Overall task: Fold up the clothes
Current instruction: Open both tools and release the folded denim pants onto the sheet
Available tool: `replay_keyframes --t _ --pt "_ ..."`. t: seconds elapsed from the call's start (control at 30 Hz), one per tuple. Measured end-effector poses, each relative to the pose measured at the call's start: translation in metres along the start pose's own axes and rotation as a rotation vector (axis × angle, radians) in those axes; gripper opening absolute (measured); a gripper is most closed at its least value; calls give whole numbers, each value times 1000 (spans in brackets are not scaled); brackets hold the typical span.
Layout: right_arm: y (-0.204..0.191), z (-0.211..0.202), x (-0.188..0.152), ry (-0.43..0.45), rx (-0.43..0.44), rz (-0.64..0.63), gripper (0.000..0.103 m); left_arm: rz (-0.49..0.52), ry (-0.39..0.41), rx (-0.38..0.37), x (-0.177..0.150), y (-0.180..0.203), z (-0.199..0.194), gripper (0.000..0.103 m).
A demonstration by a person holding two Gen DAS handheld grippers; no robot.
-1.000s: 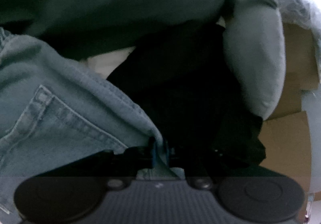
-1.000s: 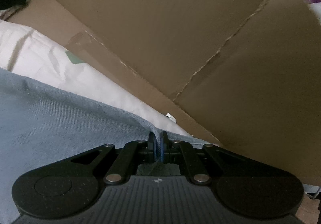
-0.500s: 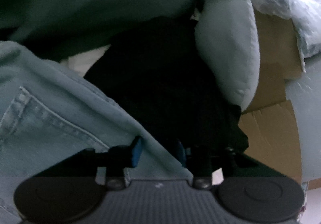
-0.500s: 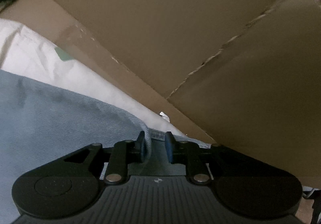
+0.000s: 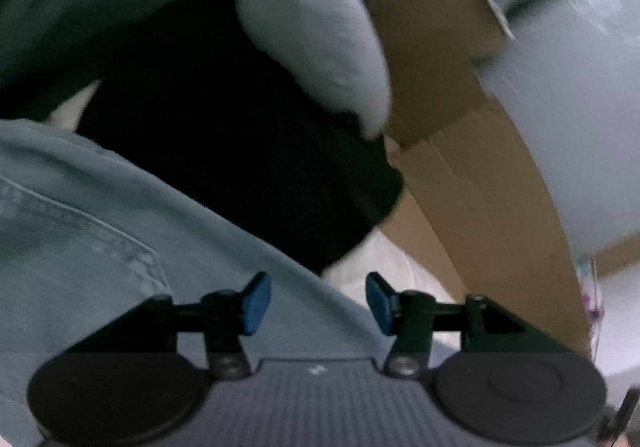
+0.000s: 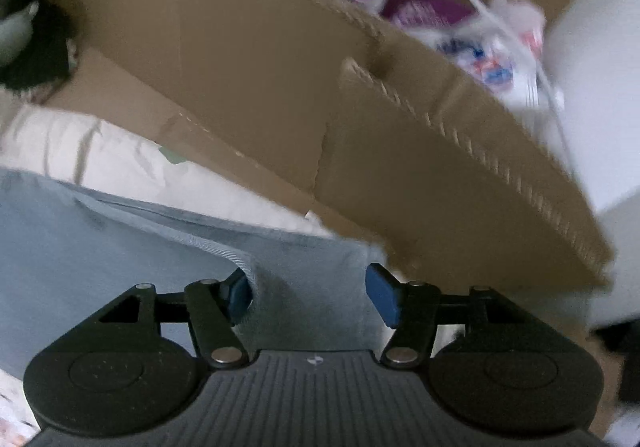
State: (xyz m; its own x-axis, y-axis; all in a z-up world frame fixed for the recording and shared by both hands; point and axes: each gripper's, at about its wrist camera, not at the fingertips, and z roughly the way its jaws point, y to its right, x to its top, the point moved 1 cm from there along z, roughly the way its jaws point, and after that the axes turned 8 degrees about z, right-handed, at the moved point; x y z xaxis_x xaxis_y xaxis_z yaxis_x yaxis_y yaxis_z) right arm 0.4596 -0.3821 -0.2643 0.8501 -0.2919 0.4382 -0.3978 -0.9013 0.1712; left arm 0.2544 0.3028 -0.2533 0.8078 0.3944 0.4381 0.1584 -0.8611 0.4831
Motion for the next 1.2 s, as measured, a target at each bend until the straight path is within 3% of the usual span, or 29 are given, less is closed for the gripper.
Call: replay_keyframes --t 0.07,0.27,0.47,0.57,0.63,0.73,0.9,1.0,1.2 --pt "9 9 -2 -45 65 34 66 24 -16 8 -5 12 5 56" --pt "26 40 -7 -69 130 80 66 59 -54 57 -23 44 13 56" --pt "29 22 -23 104 251 81 66 138 -107 137 -29 95 10 56" --pt "29 5 -49 225 303 67 66 171 -138 168 -27 122 -3 57" --pt "28 -3 -67 297 337 52 66 186 -154 171 -26 134 -5 63" --pt "19 -4 -90 341 298 -8 66 259 -137 141 -33 152 -11 67" --pt "5 6 -111 410 251 -67 66 253 -174 114 -62 149 4 67" --pt "-5 16 -120 404 241 -86 66 333 -189 106 -79 148 16 67" --pt "-27 35 -134 375 199 -145 66 342 -224 95 -117 125 31 67"
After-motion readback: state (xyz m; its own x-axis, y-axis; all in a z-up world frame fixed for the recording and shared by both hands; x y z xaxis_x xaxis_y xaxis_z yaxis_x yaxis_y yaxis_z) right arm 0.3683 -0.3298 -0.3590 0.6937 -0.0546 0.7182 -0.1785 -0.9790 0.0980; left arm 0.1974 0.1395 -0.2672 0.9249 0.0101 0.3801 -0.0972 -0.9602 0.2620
